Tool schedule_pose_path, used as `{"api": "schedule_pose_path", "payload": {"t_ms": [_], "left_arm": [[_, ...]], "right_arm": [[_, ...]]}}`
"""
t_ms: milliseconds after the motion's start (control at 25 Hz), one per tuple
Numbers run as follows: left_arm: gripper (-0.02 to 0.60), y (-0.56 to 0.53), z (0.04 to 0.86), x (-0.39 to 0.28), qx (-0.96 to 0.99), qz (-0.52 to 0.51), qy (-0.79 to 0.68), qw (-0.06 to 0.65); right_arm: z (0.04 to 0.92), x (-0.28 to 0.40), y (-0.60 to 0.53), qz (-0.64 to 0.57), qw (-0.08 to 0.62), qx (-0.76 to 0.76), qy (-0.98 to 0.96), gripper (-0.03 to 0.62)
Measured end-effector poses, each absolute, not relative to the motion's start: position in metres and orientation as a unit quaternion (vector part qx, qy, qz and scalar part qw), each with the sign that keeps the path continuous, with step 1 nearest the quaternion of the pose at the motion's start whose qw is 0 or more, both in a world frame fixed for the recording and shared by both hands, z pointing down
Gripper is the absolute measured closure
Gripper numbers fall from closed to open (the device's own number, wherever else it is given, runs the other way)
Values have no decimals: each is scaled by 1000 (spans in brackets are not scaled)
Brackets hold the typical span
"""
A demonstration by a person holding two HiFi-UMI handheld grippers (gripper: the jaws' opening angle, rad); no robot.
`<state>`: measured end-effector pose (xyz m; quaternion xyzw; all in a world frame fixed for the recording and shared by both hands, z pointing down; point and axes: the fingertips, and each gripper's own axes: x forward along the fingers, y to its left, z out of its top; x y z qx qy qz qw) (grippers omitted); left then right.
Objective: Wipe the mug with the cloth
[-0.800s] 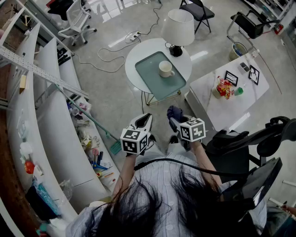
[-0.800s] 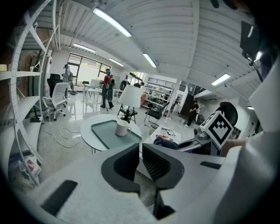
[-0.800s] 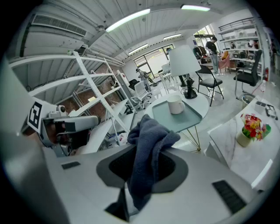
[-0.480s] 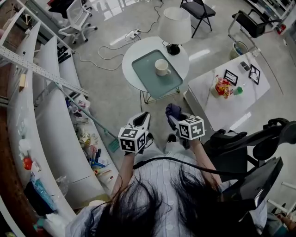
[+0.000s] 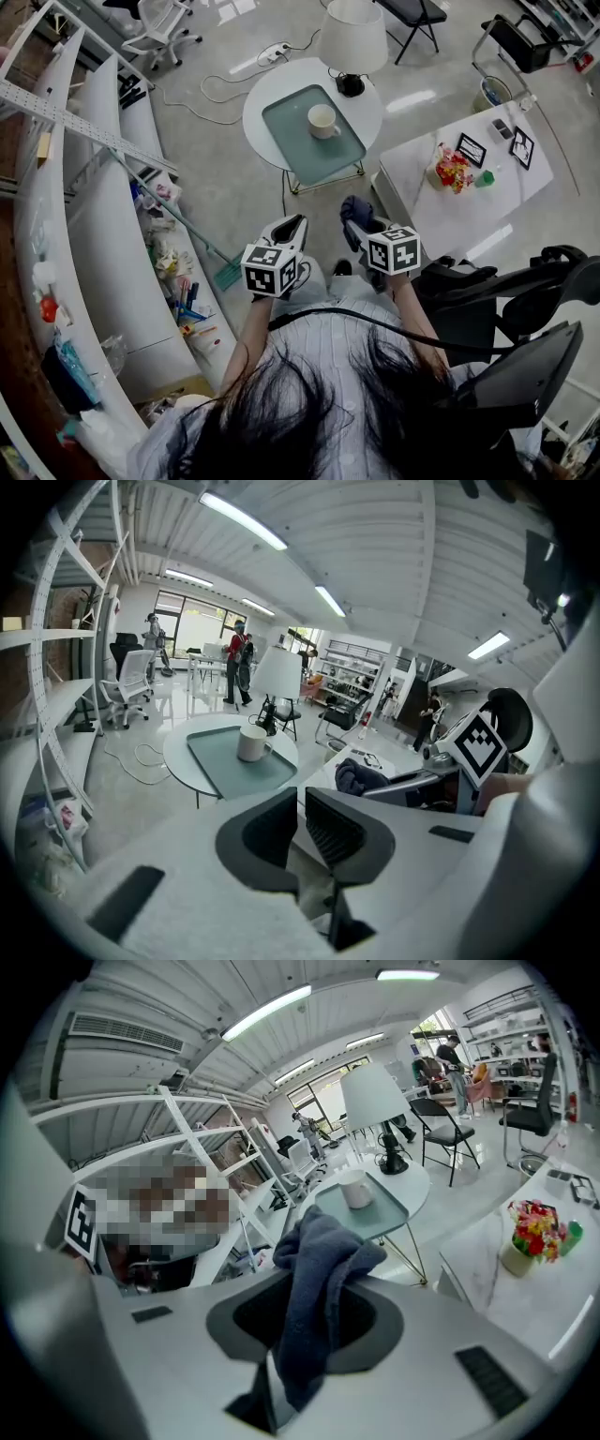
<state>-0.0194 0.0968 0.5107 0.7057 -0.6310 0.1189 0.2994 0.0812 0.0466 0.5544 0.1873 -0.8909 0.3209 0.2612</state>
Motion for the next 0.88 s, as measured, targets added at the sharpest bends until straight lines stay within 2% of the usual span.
{"api": "schedule_pose_path", "payload": {"t_ms": [520, 880], "left_arm": [[546, 65, 518, -29, 711, 134, -620, 303], [546, 2, 530, -52, 731, 143, -587, 317]], "right_arm": [[561, 74, 16, 339, 252, 198, -885, 500], [569, 54, -38, 345, 260, 223, -874, 500]]}}
